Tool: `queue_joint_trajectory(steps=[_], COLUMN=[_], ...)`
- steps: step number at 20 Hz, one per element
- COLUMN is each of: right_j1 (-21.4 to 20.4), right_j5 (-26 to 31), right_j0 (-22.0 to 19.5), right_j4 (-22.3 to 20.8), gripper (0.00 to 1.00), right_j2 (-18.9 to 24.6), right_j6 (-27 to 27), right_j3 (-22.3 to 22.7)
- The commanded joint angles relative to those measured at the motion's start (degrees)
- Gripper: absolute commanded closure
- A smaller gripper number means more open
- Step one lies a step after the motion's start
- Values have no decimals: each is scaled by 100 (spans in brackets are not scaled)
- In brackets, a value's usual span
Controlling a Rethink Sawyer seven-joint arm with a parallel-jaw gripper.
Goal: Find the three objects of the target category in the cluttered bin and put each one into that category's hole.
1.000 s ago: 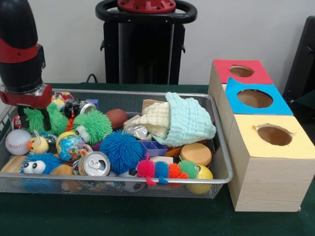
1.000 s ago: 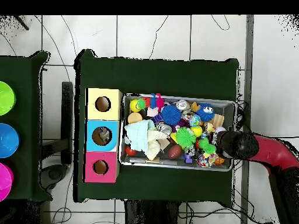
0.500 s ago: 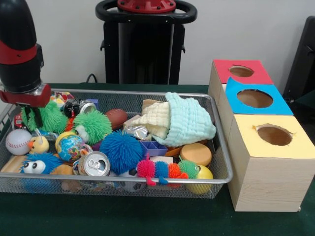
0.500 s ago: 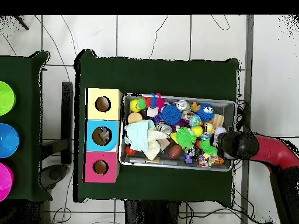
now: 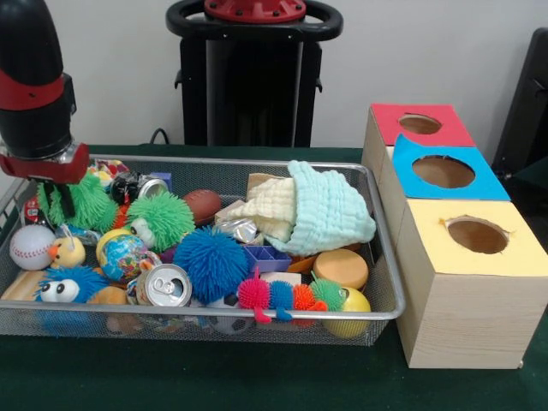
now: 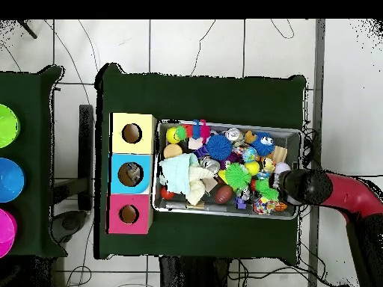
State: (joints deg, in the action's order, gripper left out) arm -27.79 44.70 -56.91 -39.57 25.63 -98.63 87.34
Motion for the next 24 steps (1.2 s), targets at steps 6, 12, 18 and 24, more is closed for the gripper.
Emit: queue_joint_trajectory(steps=[6,12,18,24], right_j1=[-1365,-1355,-1064,-1074], right_j5=[1603,1552,711,-293], right_j0=[-241,-130,209,620], right_j4=[1518,2405,3073,3474], gripper=[100,100,100,100], right_j2=[633,760,678,400], right_j6=[814,86,-666,-1251], right_j3=[1323,1293,1305,1520])
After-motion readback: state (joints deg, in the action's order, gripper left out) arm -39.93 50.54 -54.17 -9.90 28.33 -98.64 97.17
